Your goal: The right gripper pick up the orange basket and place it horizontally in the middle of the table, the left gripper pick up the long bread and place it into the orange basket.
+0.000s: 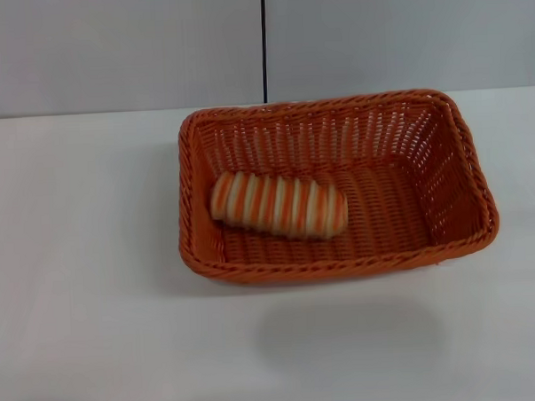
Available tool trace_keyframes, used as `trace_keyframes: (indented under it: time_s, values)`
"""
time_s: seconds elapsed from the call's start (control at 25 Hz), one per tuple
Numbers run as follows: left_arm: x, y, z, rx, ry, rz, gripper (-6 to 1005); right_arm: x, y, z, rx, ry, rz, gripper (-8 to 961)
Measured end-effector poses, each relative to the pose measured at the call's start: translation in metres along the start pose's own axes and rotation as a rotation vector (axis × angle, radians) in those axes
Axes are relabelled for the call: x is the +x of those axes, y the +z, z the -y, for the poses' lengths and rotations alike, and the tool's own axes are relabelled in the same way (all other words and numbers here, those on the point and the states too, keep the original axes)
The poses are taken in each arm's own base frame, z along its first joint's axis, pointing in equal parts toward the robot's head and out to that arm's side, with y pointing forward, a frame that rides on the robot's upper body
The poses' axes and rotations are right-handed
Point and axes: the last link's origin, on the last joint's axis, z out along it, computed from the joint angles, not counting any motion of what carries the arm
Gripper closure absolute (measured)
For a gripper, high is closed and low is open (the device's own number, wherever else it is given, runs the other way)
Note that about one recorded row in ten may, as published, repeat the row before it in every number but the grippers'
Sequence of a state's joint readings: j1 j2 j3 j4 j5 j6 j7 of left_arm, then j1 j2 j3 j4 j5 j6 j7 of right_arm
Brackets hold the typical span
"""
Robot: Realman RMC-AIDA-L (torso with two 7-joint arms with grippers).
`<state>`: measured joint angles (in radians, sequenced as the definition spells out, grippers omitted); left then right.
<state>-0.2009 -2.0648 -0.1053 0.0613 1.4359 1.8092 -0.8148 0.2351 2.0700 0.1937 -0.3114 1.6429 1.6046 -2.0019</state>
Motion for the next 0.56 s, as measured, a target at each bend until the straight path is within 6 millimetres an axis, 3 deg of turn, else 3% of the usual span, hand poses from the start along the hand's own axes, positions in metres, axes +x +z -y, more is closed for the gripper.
trace_keyframes:
  time_s: [0.56]
  values:
    - [-0.0008, 0.0061, -0.0011, -0.007, -0.003, -0.009, 971, -0.0024, 0.0024, 0.0009, 0.009, 0.001, 0.023, 472]
